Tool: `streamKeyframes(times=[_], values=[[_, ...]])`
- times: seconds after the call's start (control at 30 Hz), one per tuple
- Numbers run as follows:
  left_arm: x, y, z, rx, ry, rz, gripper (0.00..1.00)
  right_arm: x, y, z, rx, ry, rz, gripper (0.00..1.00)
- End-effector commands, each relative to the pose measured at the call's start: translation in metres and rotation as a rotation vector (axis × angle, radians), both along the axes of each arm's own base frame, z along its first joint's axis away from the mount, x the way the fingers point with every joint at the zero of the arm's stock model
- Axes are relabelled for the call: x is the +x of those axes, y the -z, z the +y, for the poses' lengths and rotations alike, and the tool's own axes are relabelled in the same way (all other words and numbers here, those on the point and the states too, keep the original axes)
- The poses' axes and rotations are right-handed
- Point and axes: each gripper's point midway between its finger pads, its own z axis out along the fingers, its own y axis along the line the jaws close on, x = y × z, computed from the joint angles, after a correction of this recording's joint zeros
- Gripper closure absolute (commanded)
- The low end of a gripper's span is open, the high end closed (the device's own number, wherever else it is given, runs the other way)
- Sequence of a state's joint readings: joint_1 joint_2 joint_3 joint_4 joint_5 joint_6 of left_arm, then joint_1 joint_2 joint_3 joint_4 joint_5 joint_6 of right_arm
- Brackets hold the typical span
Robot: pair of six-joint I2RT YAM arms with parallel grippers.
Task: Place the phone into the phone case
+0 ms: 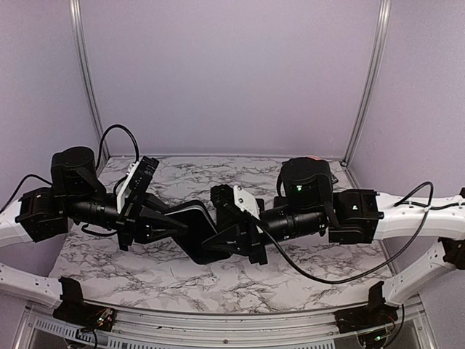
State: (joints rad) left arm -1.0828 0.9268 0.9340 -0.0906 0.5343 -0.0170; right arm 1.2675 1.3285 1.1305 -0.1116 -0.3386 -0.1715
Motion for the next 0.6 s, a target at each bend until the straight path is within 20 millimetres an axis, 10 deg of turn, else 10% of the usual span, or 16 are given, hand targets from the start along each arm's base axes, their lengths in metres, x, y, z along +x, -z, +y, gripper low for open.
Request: streamKeyframes(times=[0.0, 0.17, 0.33, 0.47, 0.57], values=[[-0.015, -0.046, 0.009, -0.122, 0.051, -0.062, 1.00, 0.013, 0.014, -0.001, -0.032, 0.013, 0.033, 1.00], [-0.006, -0.041, 0.006, -0.107, 0.005, -0.043, 1.00, 0.017, 0.001, 0.002, 0.032, 0.030, 0.048, 1.00], [0.024, -0.035, 0.008, -0.100, -0.169, -0.049, 0.24, 0.008, -0.032, 0.003, 0.157, -0.021, 0.037, 1.00], [0.023, -0.050, 0.013, -0.214, -0.182, -0.055, 0.26, -0.001, -0.057, -0.002, 0.251, -0.067, 0.012, 1.00], [0.017, -0.047, 0.003, -0.272, -0.121, 0.005, 0.49, -0.006, -0.066, -0.005, 0.302, -0.096, -0.007, 1.00]])
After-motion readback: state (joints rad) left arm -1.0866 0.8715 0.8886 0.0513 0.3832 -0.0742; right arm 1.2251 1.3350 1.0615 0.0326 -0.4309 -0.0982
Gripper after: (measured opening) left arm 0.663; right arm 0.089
